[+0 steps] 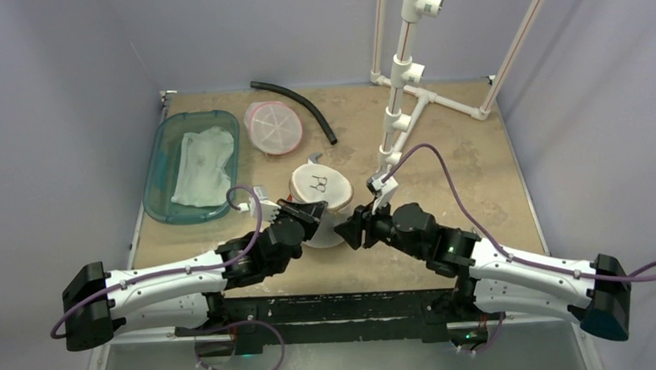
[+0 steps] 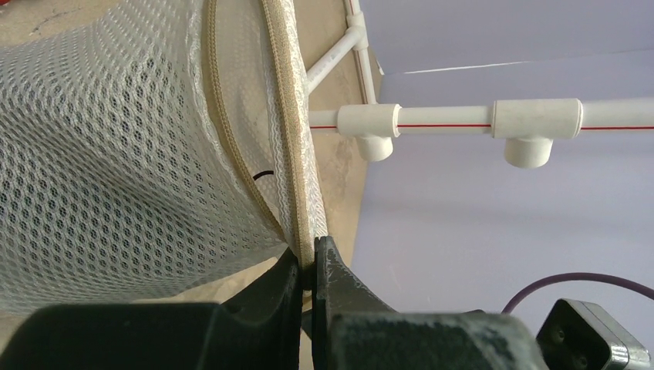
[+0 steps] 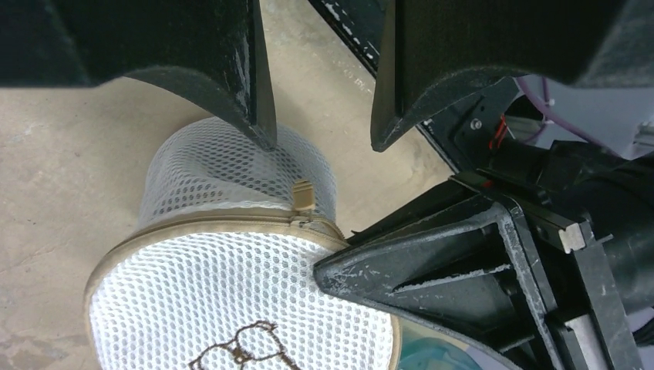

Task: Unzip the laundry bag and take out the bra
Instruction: Unzip the laundry bag at the center of the board.

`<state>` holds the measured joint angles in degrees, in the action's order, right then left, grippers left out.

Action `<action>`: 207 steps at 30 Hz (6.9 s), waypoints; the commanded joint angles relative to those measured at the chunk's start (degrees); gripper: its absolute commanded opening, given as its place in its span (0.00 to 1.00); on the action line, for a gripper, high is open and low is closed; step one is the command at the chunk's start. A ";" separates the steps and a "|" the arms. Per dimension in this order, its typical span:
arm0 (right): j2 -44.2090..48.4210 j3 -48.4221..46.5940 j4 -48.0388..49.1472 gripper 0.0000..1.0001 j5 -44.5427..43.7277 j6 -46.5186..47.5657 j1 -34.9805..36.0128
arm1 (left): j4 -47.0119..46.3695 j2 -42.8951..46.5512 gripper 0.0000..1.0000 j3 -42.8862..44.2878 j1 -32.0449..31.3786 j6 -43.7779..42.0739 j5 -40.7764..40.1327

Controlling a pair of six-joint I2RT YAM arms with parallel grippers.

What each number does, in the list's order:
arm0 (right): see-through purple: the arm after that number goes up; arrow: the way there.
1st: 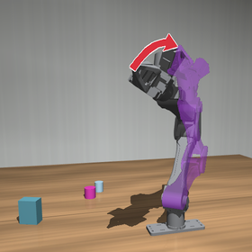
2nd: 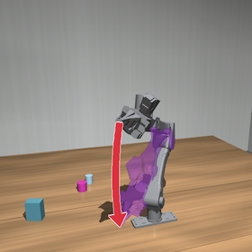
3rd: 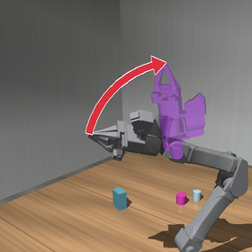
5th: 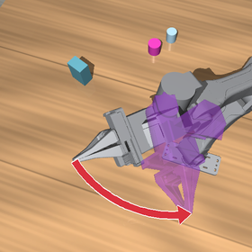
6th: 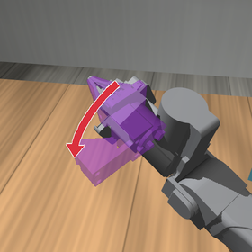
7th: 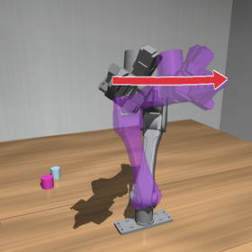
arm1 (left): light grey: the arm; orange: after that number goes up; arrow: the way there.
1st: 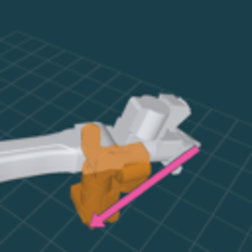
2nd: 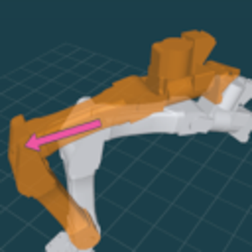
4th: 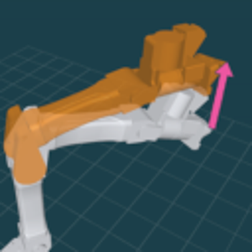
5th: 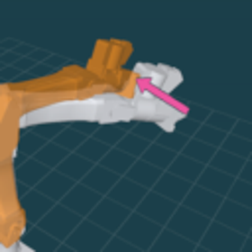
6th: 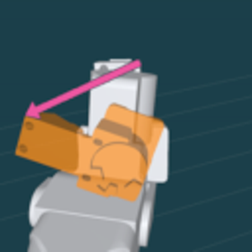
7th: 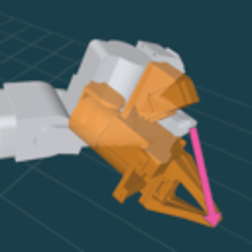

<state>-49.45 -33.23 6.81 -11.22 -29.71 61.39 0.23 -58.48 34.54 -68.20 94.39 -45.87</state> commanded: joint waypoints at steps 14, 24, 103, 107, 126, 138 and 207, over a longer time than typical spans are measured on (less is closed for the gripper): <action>-3.09 -0.50 10.49 0.40 -11.92 -2.26 2.36 | -1.08 2.77 0.00 -0.53 0.29 1.05 -0.50; -6.84 -0.79 11.94 0.37 -9.54 -2.86 2.39 | -1.55 3.02 0.00 -1.01 0.35 0.80 -0.01; -5.79 1.54 10.64 0.00 -8.83 -4.55 2.42 | -0.33 5.71 0.00 -2.64 0.28 0.54 -0.26; -5.09 2.72 8.22 0.00 -9.96 -4.46 2.39 | -0.32 6.91 0.00 -3.72 0.31 0.41 0.09; -3.42 5.69 9.44 0.00 -16.04 -3.32 1.65 | 3.73 11.94 0.00 -3.65 0.30 -7.38 6.22; 0.47 7.31 9.46 0.00 -14.12 -0.40 -0.17 | 2.67 18.82 0.00 -6.50 0.73 -16.84 11.28; 4.28 10.30 29.40 0.69 51.78 -22.41 -30.25 | -5.88 34.48 0.00 -4.46 10.33 -51.14 53.99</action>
<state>-42.46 -22.94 29.89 36.12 -50.37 31.42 -1.10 -23.40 27.33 -58.13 44.75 5.61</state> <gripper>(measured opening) 0.706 0.031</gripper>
